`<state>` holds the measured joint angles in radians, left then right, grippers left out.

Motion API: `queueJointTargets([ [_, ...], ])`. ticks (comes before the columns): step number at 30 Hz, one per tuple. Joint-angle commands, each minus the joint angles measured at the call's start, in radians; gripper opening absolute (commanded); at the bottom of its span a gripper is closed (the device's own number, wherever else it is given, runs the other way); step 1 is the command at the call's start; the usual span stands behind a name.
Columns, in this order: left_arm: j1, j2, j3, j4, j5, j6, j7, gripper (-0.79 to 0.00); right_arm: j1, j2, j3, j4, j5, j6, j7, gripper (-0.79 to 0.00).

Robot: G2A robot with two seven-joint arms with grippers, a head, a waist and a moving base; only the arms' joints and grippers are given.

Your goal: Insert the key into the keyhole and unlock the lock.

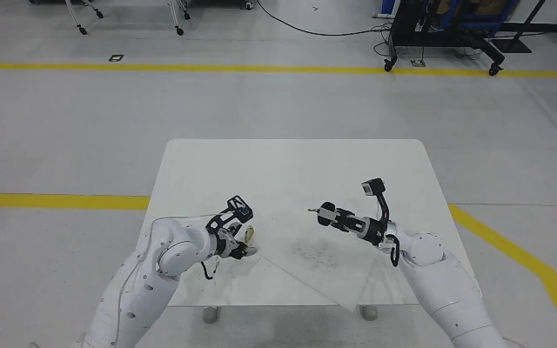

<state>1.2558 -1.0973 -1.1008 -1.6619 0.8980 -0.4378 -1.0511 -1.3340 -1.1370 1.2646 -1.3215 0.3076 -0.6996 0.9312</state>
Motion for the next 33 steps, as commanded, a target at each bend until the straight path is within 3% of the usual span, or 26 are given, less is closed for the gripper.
queueJointTargets([
  [1,-0.015,-0.003,0.016,0.02,0.001,0.003,0.009,-0.434,0.0,0.0,0.0,0.0,0.0,0.0,0.0,-0.785],
  [15,-0.064,-0.011,0.058,0.091,0.007,0.046,0.068,-0.489,0.0,0.0,0.0,0.0,0.0,0.0,0.0,-0.785],
  [16,-0.068,-0.012,0.062,0.096,0.009,0.047,0.071,-0.545,0.0,0.0,0.0,0.0,0.0,0.0,0.0,-0.785],
  [18,-0.076,-0.013,0.067,0.102,0.009,0.053,0.08,-0.782,0.0,0.0,0.0,0.0,0.0,0.0,0.0,-0.785],
  [33,-0.071,-0.008,0.062,0.109,-0.004,0.059,0.105,-0.785,0.0,0.0,0.0,0.0,0.0,0.0,0.0,-0.785],
])
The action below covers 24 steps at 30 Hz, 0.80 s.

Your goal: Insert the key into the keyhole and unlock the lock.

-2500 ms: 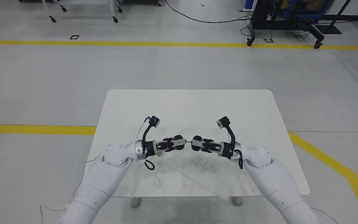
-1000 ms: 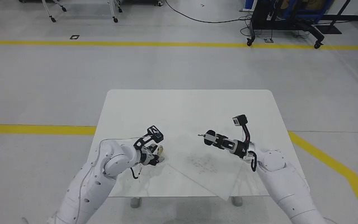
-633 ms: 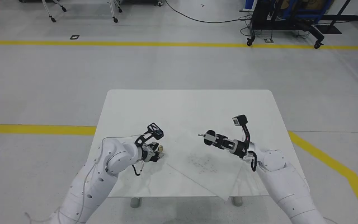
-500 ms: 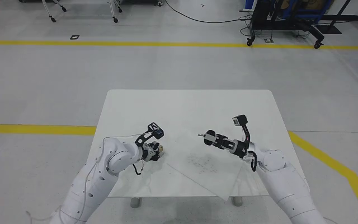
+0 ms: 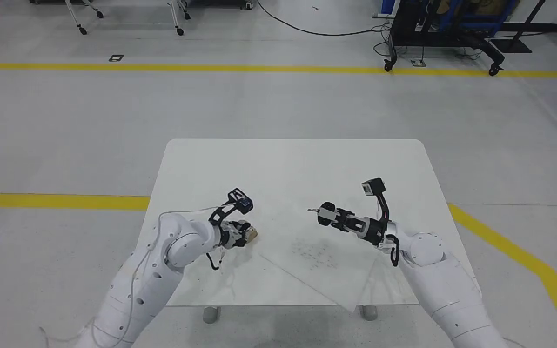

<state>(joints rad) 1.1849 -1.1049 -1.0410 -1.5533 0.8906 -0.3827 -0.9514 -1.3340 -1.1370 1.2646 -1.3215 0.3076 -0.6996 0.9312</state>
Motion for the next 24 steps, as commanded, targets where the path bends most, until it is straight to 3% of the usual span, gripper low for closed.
queueJointTargets([
  [1,0.0,-0.001,0.004,0.0,0.004,0.007,0.01,-0.785,0.0,0.0,0.0,0.0,0.0,0.0,0.0,-0.785],
  [8,-0.013,-0.007,0.033,0.006,0.005,0.016,0.035,-0.785,0.0,0.0,0.0,0.0,0.0,0.0,0.0,-0.785],
  [10,-0.018,-0.008,0.038,0.01,0.003,0.017,0.037,-0.603,0.0,0.0,0.0,0.0,0.0,0.0,0.0,-0.785],
  [13,-0.027,-0.009,0.043,0.015,0.0,0.018,0.034,-0.523,0.0,0.0,0.0,0.0,0.0,0.0,0.0,-0.785],
  [18,-0.034,-0.011,0.051,0.017,0.001,0.018,0.03,-0.526,0.0,0.0,0.0,0.0,0.0,0.0,0.0,-0.785],
  [24,-0.045,-0.013,0.069,0.02,0.003,0.014,0.02,-0.634,0.0,0.0,0.0,0.0,0.0,0.0,0.0,-0.785],
])
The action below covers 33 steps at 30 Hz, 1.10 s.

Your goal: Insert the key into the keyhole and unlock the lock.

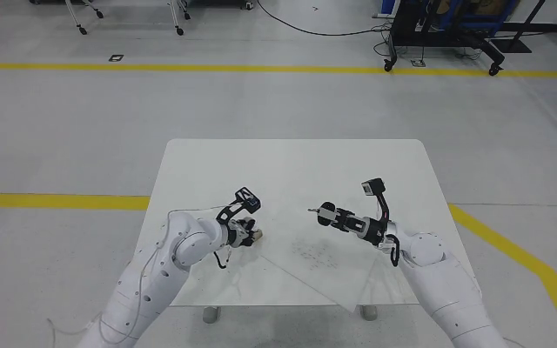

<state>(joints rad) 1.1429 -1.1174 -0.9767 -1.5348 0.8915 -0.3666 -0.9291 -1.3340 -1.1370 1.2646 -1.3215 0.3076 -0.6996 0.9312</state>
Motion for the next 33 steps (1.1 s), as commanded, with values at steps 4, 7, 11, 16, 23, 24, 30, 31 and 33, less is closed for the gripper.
queueJointTargets([
  [4,-0.014,-0.005,0.021,0.011,0.003,0.0,-0.005,-0.785,0.0,0.0,0.0,0.0,0.0,0.0,0.0,-0.785],
  [7,-0.022,-0.007,0.03,0.018,0.002,0.001,-0.001,-0.785,0.0,0.0,0.0,0.0,0.0,0.0,0.0,-0.785],
  [11,-0.034,-0.01,0.045,0.034,0.015,-0.001,-0.004,-0.785,0.0,0.0,0.0,0.0,0.0,0.0,0.0,-0.785],
  [16,-0.042,-0.012,0.051,0.049,0.03,0.005,0.004,-0.785,0.0,0.0,0.0,0.0,0.0,0.0,0.0,-0.785],
  [23,0.003,-0.006,-0.083,0.049,-0.113,0.121,0.25,-0.785,0.0,0.0,0.0,0.0,0.0,0.0,0.0,-0.785],
  [24,0.015,-0.006,-0.108,0.045,-0.159,0.128,0.287,-0.785,0.0,0.0,0.0,0.0,0.0,0.0,0.0,-0.785],
  [30,0.102,-0.005,-0.223,0.02,-0.392,0.13,0.497,-0.785,0.0,0.0,0.0,0.0,0.0,0.0,0.0,-0.785],
  [31,0.102,-0.005,-0.223,0.02,-0.392,0.13,0.497,-0.785,0.0,0.0,0.0,0.0,0.0,0.0,0.0,-0.785],
  [33,0.102,-0.005,-0.223,0.02,-0.392,0.13,0.497,-0.785,0.0,0.0,0.0,0.0,0.0,0.0,0.0,-0.785],
])
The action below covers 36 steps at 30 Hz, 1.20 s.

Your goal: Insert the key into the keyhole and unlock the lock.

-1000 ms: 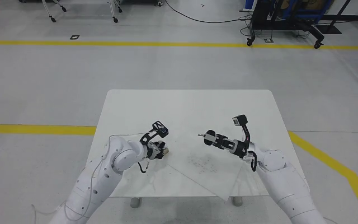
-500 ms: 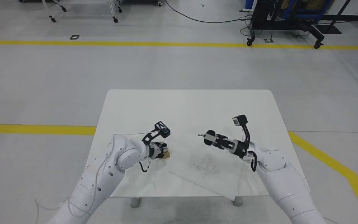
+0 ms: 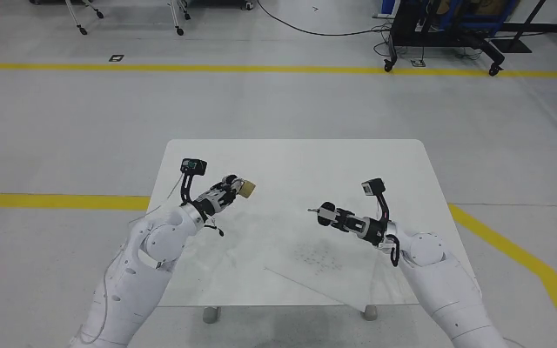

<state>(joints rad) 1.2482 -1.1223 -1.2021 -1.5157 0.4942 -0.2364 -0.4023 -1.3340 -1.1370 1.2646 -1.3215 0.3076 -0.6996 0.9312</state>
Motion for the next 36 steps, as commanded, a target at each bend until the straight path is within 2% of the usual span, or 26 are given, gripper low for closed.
queueJointTargets([
  [1,-0.004,0.0,0.002,0.0,0.005,-0.001,-0.029,-0.785,0.0,0.0,0.0,0.0,0.0,0.0,0.0,-0.785],
  [6,0.006,-0.004,0.015,-0.004,-0.031,-0.001,-0.035,-0.785,-0.001,-0.003,-0.015,-0.008,0.016,0.014,-0.012,-0.785],
  [8,0.007,-0.018,0.037,0.013,-0.232,-0.011,-0.055,-0.785,0.021,-0.012,-0.045,0.012,0.05,0.026,-0.028,-0.785],
  [10,-0.022,-0.033,0.06,0.073,-0.416,-0.005,-0.106,-0.785,0.054,-0.024,-0.083,0.052,0.086,0.019,-0.045,-0.785],
  [13,-0.085,-0.065,0.102,0.19,-0.801,0.052,-0.22,-0.785,0.106,-0.047,-0.142,0.121,0.171,-0.016,-0.065,-0.785],
  [16,-0.171,-0.098,0.141,0.341,-1.081,0.153,-0.333,-0.785,0.151,-0.066,-0.185,0.193,0.209,-0.048,-0.071,-0.785],
  [19,-0.269,-0.128,0.197,0.489,-1.162,0.237,-0.385,-0.785,0.186,-0.079,-0.205,0.256,0.195,-0.052,-0.134,-0.785],
  [22,-0.341,-0.156,0.24,0.603,-1.213,0.261,-0.413,-0.785,0.2,-0.088,-0.212,0.281,0.196,-0.065,-0.173,-0.785],
  [32,-0.343,-0.159,0.244,0.606,-1.209,0.255,-0.408,-0.785,0.201,-0.091,-0.214,0.284,0.216,-0.071,-0.17,-0.785],
  [35,-0.325,-0.163,0.234,0.594,-1.255,0.3,-0.378,-0.785,0.2,-0.091,-0.215,0.284,0.209,-0.067,-0.174,-0.785],
  [36,-0.322,-0.165,0.233,0.6,-1.267,0.313,-0.369,-0.785,0.2,-0.091,-0.217,0.279,0.165,-0.05,-0.205,-0.785],
])
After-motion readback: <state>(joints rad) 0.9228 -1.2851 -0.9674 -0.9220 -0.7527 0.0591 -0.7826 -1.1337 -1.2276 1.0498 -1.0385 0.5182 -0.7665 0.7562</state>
